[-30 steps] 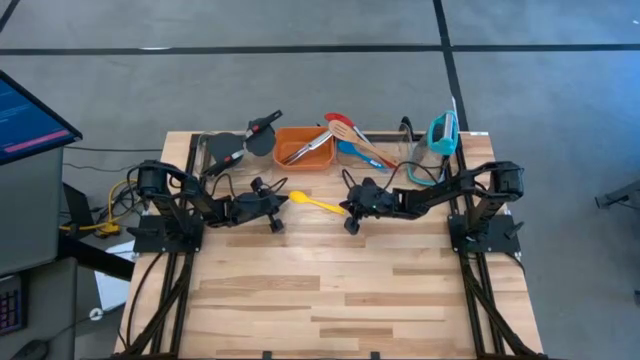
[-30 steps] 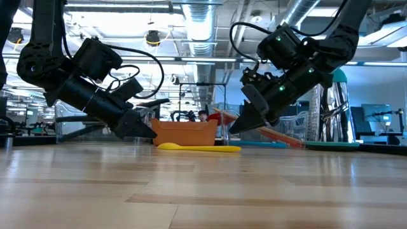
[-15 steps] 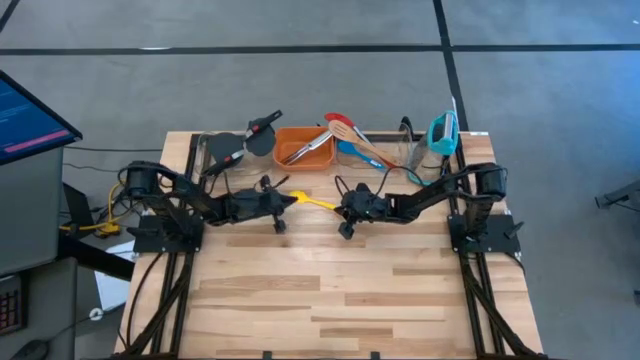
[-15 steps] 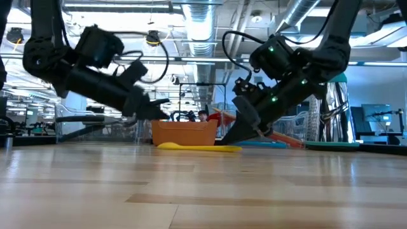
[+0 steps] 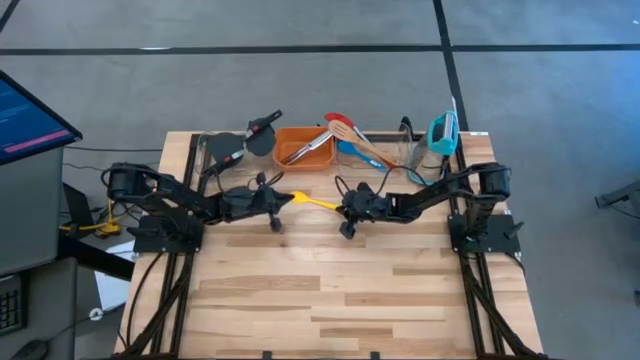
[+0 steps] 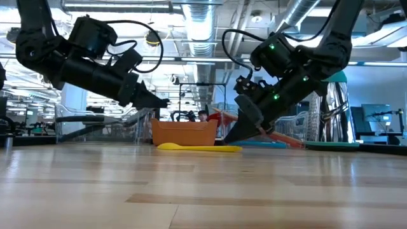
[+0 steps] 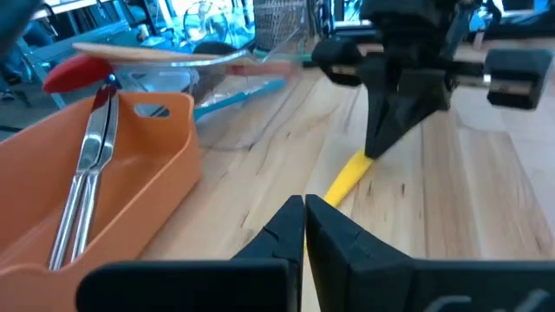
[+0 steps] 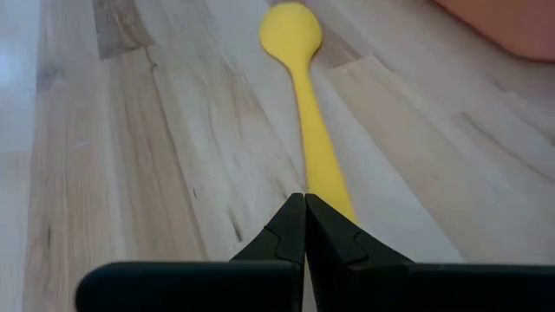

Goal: Pick & Place Kitchen Items
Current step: Put the yellow serving spoon into the right transparent bin

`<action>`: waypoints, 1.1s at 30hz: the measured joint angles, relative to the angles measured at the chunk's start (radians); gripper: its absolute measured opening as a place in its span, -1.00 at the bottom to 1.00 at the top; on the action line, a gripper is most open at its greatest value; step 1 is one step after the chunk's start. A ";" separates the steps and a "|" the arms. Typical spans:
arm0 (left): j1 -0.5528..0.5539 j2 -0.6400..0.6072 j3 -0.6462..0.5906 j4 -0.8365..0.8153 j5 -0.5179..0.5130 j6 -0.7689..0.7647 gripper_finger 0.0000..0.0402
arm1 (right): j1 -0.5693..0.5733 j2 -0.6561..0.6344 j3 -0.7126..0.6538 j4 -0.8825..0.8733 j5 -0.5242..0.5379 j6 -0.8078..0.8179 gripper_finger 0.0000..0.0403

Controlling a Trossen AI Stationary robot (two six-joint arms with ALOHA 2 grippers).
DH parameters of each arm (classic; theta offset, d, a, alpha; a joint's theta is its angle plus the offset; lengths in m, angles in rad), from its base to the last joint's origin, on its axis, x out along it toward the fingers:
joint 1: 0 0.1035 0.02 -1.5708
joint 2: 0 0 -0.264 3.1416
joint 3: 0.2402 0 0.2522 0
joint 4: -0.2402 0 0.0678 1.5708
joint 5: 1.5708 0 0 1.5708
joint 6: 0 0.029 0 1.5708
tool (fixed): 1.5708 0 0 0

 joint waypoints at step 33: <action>0.010 0.000 -0.002 -0.058 0.001 -0.137 -0.99 | -0.015 -0.037 0.002 -0.148 -0.001 0.025 -1.00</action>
